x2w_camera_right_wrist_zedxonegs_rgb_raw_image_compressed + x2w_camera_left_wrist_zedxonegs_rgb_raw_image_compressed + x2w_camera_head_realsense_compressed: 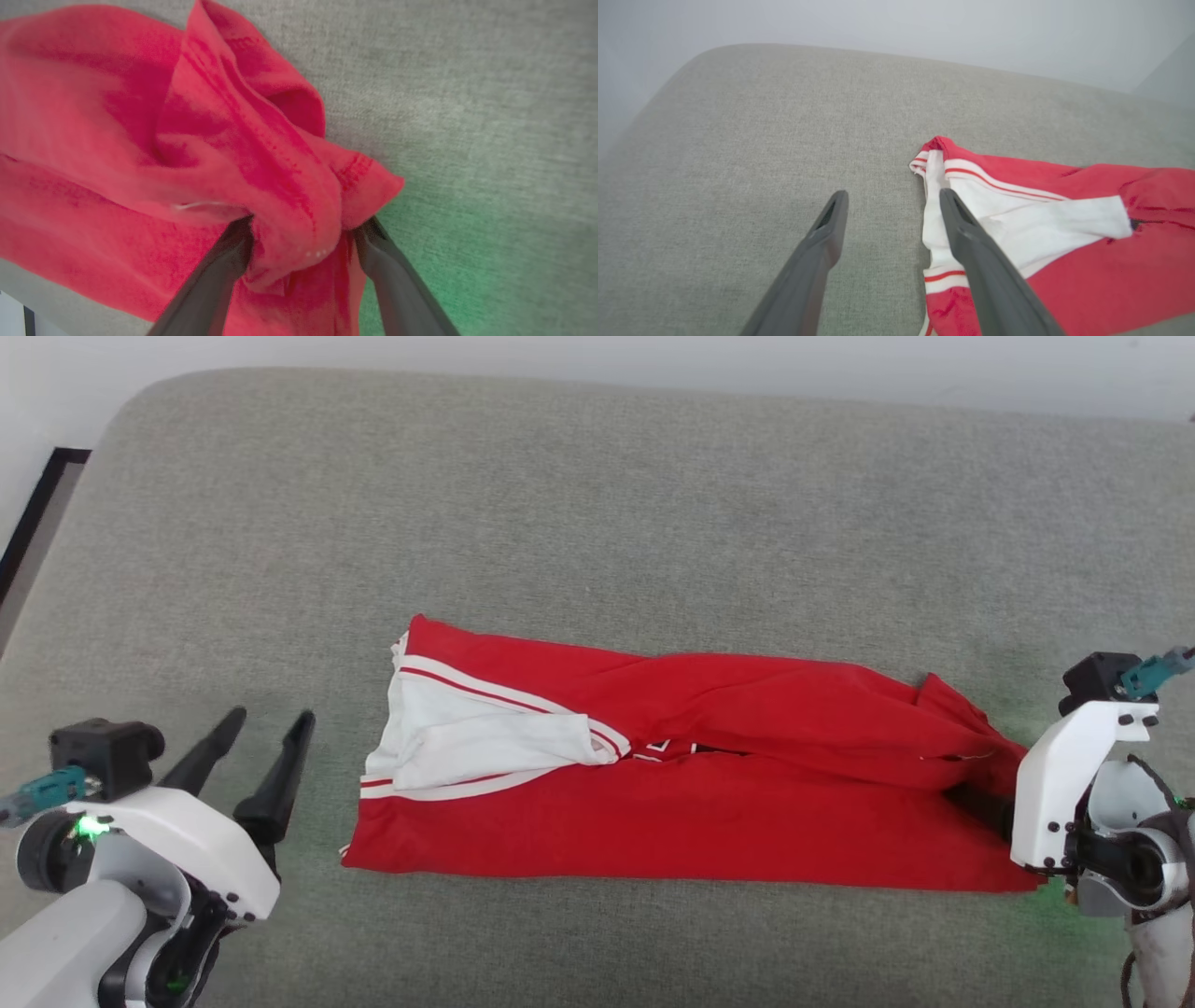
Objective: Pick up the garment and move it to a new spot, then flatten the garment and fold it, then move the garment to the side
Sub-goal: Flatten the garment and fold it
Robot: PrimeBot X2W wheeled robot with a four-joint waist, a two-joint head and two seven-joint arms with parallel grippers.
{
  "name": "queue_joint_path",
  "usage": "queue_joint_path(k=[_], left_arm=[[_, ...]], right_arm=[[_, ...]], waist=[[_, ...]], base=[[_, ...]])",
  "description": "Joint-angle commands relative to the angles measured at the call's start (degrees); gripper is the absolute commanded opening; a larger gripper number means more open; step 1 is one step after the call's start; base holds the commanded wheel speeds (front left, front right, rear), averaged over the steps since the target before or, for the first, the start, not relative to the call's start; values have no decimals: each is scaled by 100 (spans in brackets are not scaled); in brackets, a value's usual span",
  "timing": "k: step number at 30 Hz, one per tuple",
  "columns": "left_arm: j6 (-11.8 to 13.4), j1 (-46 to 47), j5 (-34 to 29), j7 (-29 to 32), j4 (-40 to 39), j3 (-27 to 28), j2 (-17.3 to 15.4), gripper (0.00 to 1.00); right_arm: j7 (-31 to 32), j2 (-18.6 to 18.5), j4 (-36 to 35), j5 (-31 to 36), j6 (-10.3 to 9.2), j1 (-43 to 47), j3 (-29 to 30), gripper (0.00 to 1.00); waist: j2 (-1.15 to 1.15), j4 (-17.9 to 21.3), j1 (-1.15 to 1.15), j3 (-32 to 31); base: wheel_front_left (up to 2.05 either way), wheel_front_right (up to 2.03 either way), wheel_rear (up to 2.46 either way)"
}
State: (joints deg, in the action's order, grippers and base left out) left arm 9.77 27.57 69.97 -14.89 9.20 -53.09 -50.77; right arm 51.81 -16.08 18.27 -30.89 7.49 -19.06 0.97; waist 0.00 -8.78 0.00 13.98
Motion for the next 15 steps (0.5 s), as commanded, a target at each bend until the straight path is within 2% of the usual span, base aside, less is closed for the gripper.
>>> queue_joint_path(k=[1, 2, 3, 9, 15], left_arm=[[-38, -98, -114, -30, 18, 187, 83, 100], [-56, -218, -270, -31, 45, 401, 159, 100], [-97, -368, -357, -32, 84, 639, 248, 100], [-389, -1218, -1174, -35, 225, 1864, 767, 100], [-845, -1837, -1940, -36, 288, 2888, 1326, 100]], right_arm=[[134, 200, 312, -94, 0, 175, -249, 83], [155, 197, 368, -176, 1, 167, -344, 30], [159, 199, 424, -291, 2, 142, -392, 0], [98, -58, 346, -748, 4, -46, -503, 0], [23, -245, 115, -1098, 0, -105, -369, 0]], waist=[[0, -42, 0, -13], [0, -66, 0, -19], [0, -84, 0, -27], [0, -131, 0, -88], [0, -96, 0, -177]], base=[[0, 0, 0], [0, 0, 0], [0, 0, 0], [0, 0, 0], [0, 0, 0]])
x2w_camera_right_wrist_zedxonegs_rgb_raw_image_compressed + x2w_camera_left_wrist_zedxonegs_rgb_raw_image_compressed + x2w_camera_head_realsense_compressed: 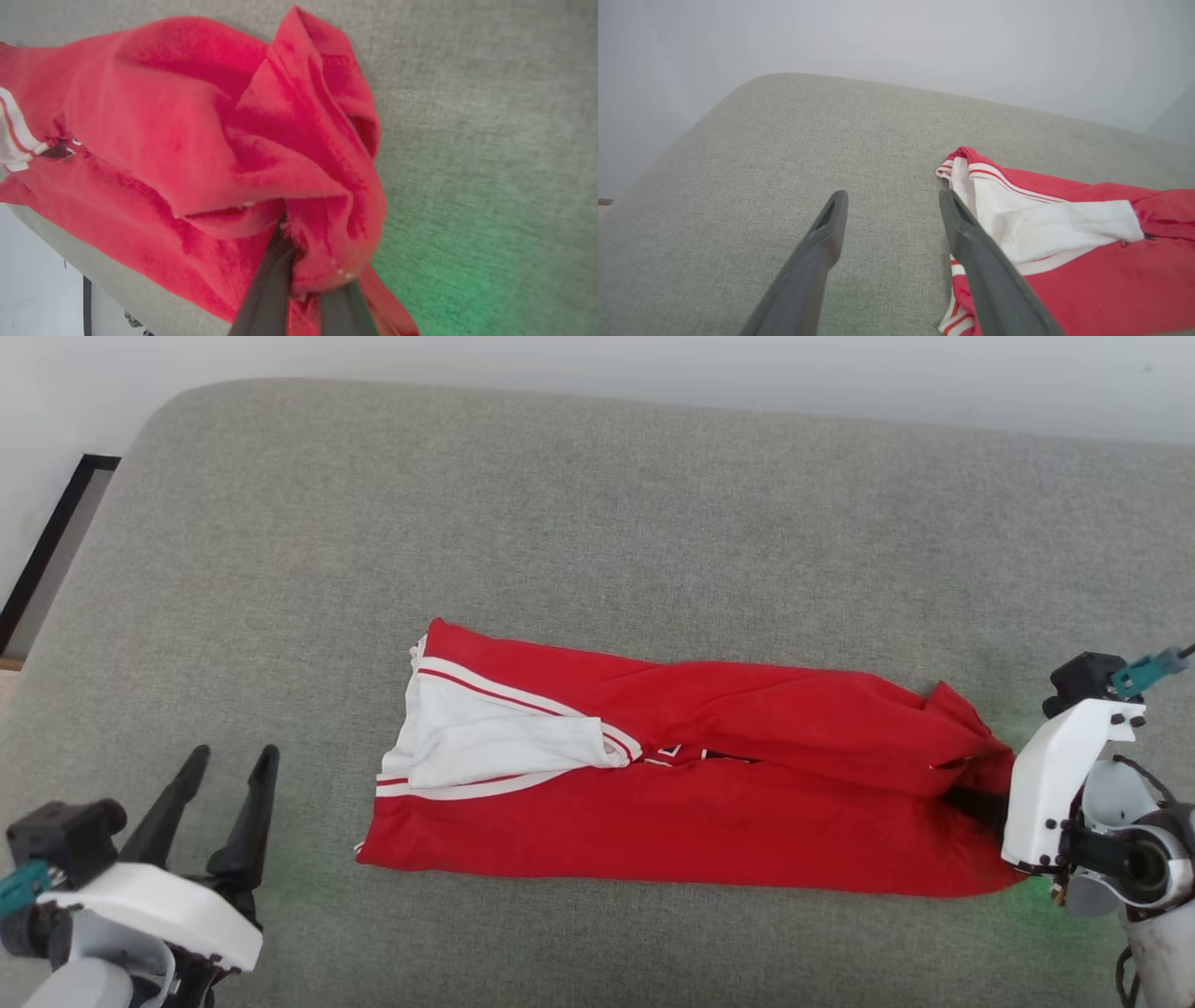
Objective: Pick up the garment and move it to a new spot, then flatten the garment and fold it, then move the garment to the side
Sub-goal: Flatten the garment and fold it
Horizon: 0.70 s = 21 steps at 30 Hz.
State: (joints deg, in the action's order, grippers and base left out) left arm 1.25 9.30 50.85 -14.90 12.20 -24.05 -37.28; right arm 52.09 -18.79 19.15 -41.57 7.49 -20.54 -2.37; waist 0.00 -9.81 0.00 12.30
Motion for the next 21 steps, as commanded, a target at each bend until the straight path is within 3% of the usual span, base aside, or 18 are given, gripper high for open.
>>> queue_joint_path(k=[1, 11, 21], left_arm=[[-61, -117, -144, -35, 15, 151, 74, 100], [-651, -729, -1256, -35, 43, 1323, 926, 100], [-853, -954, -1841, -36, -85, 1791, 1491, 100]], right_arm=[[-12, -18, -20, -72, 0, 51, 4, 0], [34, -522, -281, -91, -1, 264, 730, 0], [-11, -1140, 91, 647, -1, 292, 1744, 0]], waist=[[0, 16, 0, -28], [0, 117, 0, -238], [0, 338, 0, -366]], base=[[0, 0, 0], [0, 0, 0], [0, 0, 0]])
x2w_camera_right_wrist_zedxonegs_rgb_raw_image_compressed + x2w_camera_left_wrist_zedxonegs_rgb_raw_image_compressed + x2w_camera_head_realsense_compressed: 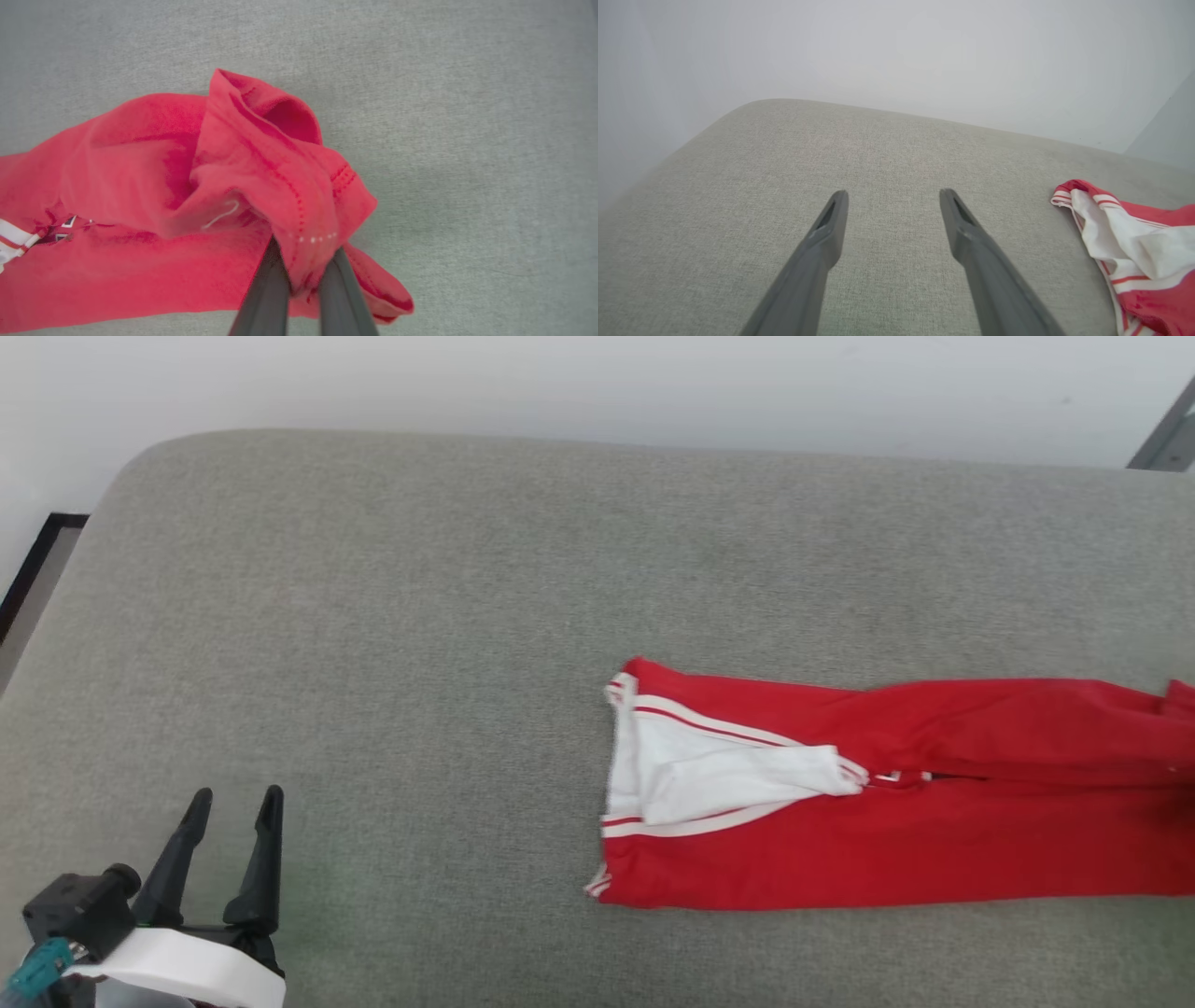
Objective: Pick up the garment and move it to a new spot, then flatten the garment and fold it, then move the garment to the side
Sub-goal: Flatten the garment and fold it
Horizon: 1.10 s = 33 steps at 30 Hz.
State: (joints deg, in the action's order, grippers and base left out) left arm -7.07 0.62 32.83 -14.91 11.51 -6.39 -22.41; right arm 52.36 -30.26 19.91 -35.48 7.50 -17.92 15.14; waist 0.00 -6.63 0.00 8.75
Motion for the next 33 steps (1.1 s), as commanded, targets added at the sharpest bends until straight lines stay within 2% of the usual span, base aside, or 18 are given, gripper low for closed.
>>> queue_joint_path(k=[1, 7, 13, 18, 22, 27, 33], left_arm=[[-29, -93, -51, -35, -15, 45, 34, 100], [-39, -108, -146, -35, -22, 29, 142, 100], [-41, -170, 40, -35, -8, -30, 106, 100], [-42, -184, 99, -35, 0, -83, 80, 100], [-43, -114, 129, -35, 29, -156, 94, 100], [-43, 45, 185, -34, 78, -259, 129, 100], [-43, 216, 256, -34, 150, -403, 146, 100]], right_arm=[[-53, -10, 65, 112, -2, -7, 45, 0], [2, 73, 12, 203, -2, -125, -11, 0], [122, 307, -860, -72, -2, 172, -425, 0], [199, 616, -1685, -155, -2, 382, -876, 0], [205, 895, -2081, -116, -2, 382, -1345, 0], [73, 1239, -2041, -146, -2, 90, -2045, 0], [-166, 1422, -1544, -190, -2, -338, -2751, 0]], waist=[[0, 52, 0, -23], [0, 170, 0, -91], [0, 194, 0, -143], [0, 90, 0, -169], [0, -46, 0, -152], [0, -247, 0, -95], [0, -523, 0, -21]], base=[[0, 0, 0], [0, 0, 0], [0, 0, 0], [0, 0, 0], [0, 0, 0], [0, 0, 0], [0, 0, 0]])
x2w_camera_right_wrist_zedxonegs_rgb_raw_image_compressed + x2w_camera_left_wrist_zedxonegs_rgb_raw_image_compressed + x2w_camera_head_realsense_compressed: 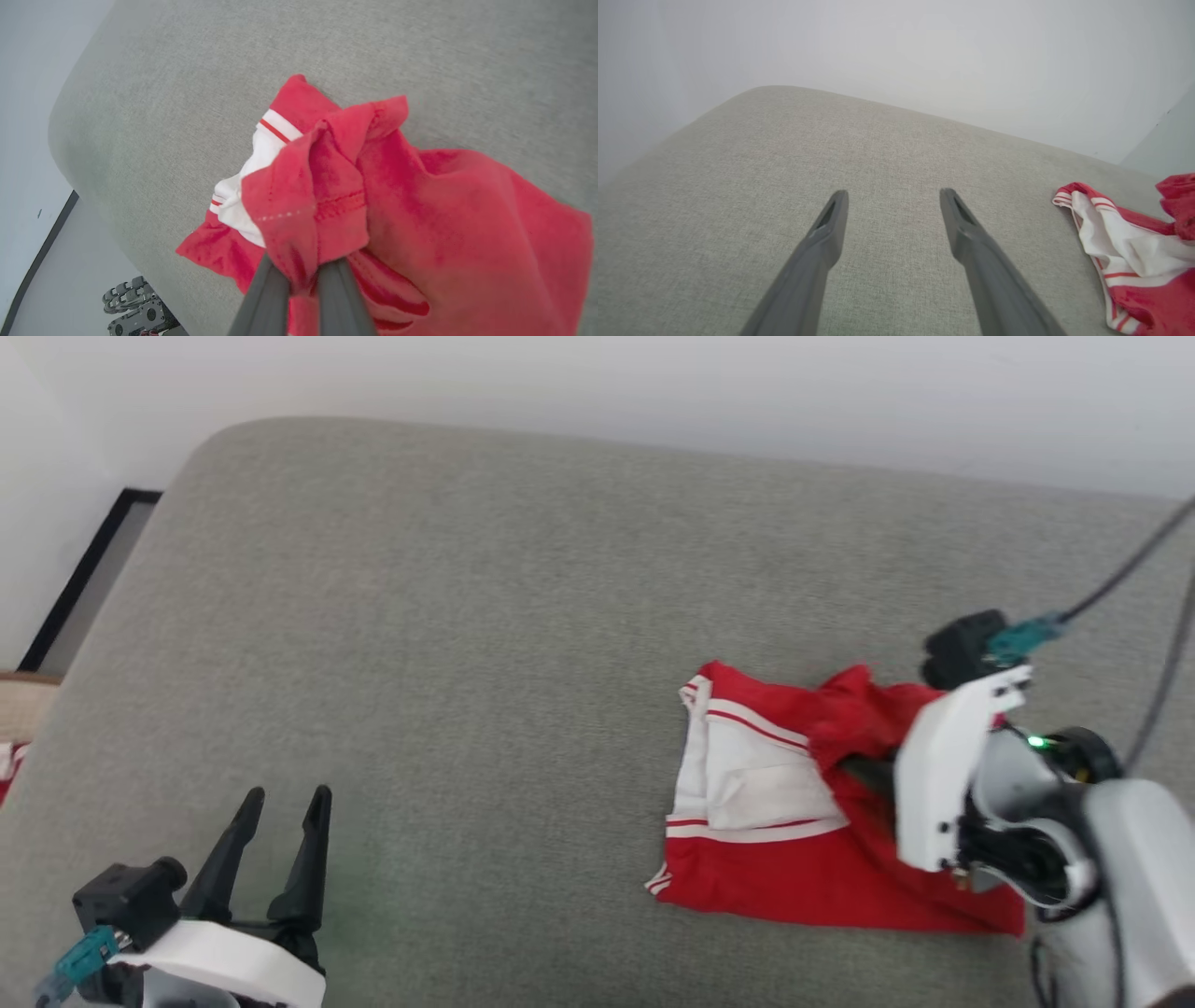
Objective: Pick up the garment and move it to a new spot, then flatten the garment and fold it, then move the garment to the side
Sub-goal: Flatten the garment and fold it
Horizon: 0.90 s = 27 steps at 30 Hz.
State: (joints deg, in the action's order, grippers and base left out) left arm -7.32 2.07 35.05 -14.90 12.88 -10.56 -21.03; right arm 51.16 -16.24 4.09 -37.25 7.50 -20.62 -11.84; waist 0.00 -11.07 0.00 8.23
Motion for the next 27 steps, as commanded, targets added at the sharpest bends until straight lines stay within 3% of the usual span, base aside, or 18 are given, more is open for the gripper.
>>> queue_joint_path(k=[1, 7, 8, 9, 10, 11, 18, 27], left_arm=[[-18, 88, 42, -35, 23, 14, 18, 100], [-18, 149, 78, -35, 47, 11, 44, 100], [-18, 149, 92, -35, 52, 19, 52, 100], [-18, 149, 92, -35, 52, 19, 52, 100], [-18, 148, 94, -35, 57, 15, 58, 100], [-18, 149, 102, -35, 65, 12, 56, 100], [-18, 76, 125, -35, 100, 123, 48, 100], [-19, -40, 109, -35, 74, 299, 22, 100]], right_arm=[[-74, 46, 125, -34, -2, -117, -175, 0], [-386, 136, 660, -132, -2, -471, -670, 0], [-433, 109, 740, -97, -2, -523, -747, 27], [-433, 109, 740, -97, -2, -523, -747, 27], [-484, 86, 808, -84, -2, -569, -817, 71], [-524, 101, 865, -124, -2, -598, -837, 100], [-570, -72, 662, -323, -2, -654, -917, 100], [-932, -439, -149, -377, -2, -198, -172, 100]], waist=[[0, -115, 0, 39], [0, -239, 0, 94], [0, -245, 0, 97], [0, -245, 0, 97], [0, -252, 0, 102], [0, -253, 0, 102], [0, -102, 0, 20], [0, 257, 0, -145]], base=[[0, 0, 0], [0, 0, 0], [0, 0, 0], [0, 0, 0], [0, 0, 0], [0, 0, 0], [0, 0, 0], [0, 0, 0]])
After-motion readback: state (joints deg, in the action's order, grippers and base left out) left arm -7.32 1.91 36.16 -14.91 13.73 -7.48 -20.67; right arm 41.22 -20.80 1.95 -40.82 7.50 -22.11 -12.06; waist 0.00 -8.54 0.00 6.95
